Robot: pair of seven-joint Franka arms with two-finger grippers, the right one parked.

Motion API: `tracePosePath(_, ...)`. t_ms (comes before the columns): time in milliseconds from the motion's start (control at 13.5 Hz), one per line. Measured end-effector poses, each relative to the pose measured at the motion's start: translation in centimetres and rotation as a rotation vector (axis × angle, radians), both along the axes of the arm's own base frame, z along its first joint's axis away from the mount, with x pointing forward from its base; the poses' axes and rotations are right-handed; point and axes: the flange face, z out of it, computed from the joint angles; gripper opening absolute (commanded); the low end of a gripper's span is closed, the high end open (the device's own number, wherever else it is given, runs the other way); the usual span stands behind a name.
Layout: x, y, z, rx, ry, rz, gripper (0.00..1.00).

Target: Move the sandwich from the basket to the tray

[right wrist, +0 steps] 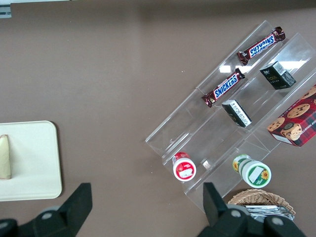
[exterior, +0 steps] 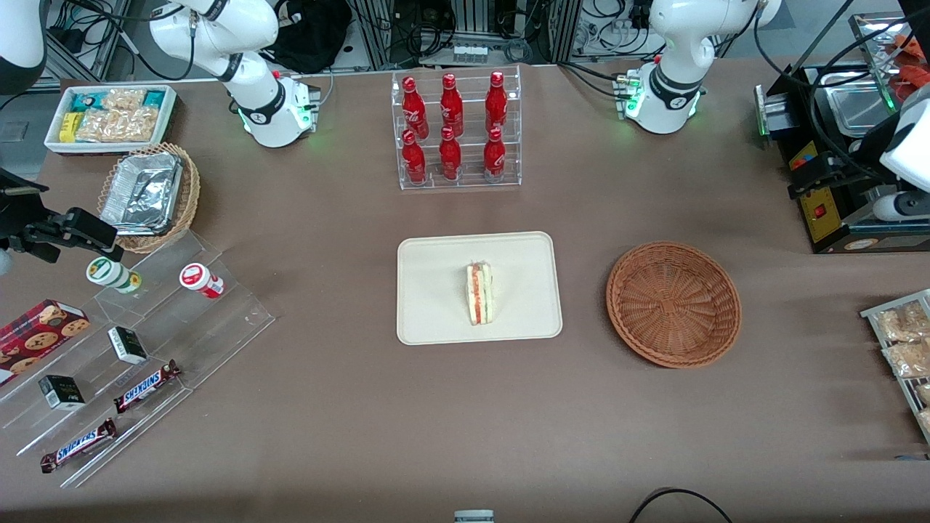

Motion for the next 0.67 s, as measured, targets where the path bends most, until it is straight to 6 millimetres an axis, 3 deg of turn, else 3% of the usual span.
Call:
tracePosePath(222,1.5,-0.3,-0.4,0.021,-0.041,-0.014,1.0)
tracePosePath(667,1.4,-0.6,-1.0,0.029,-0.022,-0.028,1.0)
